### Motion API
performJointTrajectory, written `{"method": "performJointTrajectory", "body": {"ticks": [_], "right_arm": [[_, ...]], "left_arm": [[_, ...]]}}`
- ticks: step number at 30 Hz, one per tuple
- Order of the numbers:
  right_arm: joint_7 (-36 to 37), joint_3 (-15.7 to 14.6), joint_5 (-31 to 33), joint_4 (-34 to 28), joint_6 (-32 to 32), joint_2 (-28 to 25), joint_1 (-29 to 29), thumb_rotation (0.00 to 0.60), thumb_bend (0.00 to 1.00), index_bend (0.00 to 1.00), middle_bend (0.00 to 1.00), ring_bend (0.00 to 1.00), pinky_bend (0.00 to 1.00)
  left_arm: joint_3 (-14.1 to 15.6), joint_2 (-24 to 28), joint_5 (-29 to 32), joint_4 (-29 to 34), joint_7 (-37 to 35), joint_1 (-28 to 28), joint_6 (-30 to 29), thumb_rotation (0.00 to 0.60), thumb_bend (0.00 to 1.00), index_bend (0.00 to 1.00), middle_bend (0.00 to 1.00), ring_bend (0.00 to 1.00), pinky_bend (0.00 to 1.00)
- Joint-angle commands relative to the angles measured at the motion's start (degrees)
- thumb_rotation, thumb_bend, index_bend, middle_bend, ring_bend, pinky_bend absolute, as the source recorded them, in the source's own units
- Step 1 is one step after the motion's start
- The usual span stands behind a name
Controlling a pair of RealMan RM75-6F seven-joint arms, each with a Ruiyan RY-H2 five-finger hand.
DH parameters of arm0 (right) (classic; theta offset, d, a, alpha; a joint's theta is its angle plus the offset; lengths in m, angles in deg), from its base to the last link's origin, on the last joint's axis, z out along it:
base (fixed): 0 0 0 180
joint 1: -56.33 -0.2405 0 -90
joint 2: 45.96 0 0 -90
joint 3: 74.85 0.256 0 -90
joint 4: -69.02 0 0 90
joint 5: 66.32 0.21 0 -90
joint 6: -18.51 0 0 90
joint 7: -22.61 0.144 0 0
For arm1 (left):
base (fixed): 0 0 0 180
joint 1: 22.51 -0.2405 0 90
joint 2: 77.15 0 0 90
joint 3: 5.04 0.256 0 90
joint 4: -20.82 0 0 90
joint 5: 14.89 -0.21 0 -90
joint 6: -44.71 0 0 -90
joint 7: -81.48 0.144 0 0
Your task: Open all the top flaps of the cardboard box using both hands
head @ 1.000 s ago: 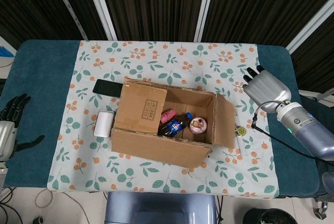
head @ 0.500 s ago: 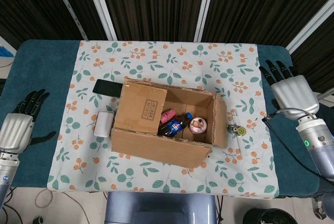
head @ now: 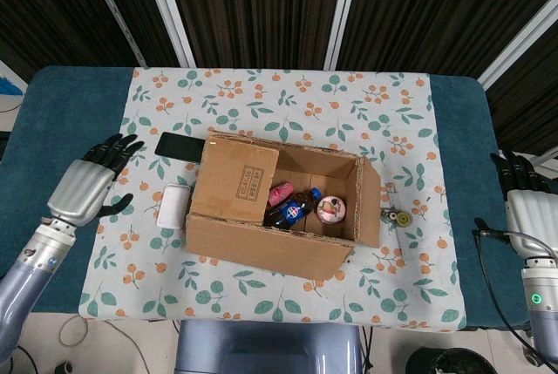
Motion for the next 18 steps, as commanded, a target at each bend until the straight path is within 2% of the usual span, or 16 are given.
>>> {"method": "performJointTrajectory", "body": {"ticks": [1, 3, 6, 10, 14, 18], "right_arm": [[1.4, 0.4, -0.9, 1.4, 0.4, 1.1, 1.1, 0.6, 0.23, 0.0, 0.0, 0.0, 0.21], [2.5, 0.9, -1.2, 1.9, 0.3, 1.6, 1.6, 0.6, 0.24, 0.0, 0.0, 0.0, 0.21], [3.2, 1.1, -1.8, 2.7, -0.3, 1.6, 2.1, 0.6, 0.24, 0.0, 0.0, 0.0, 0.21], [4.7, 1.9, -2.3, 3.7, -0.7, 2.0, 2.8, 0.6, 0.27, 0.0, 0.0, 0.0, 0.21], [6.0, 2.5, -1.9, 4.4, -2.1, 1.9, 3.2, 0.6, 0.28, 0.0, 0.0, 0.0, 0.21], [7.0, 3.2, -2.3, 4.8, -2.7, 1.7, 3.7, 0.6, 0.29, 0.0, 0.0, 0.0, 0.21]], "left_arm": [[-3.2, 2.9, 2.1, 1.1, 4.5, 9.4, 10.7, 0.6, 0.56, 0.05, 0.05, 0.02, 0.19], [-4.2, 2.8, 1.9, 0.0, 5.6, 13.4, 14.9, 0.6, 0.64, 0.05, 0.06, 0.03, 0.2], [-5.0, 1.9, 1.9, -1.9, 6.5, 18.7, 20.4, 0.6, 0.71, 0.06, 0.08, 0.04, 0.22], [-5.4, -0.6, 1.5, -5.8, 7.3, 26.1, 28.0, 0.6, 0.73, 0.09, 0.12, 0.07, 0.26], [-5.1, -4.2, 0.8, -9.3, 7.6, 31.6, 32.5, 0.6, 0.78, 0.12, 0.16, 0.1, 0.28], [-4.2, -8.5, -0.7, -13.2, 7.1, 36.7, 36.3, 0.6, 0.82, 0.17, 0.22, 0.16, 0.35]]}}
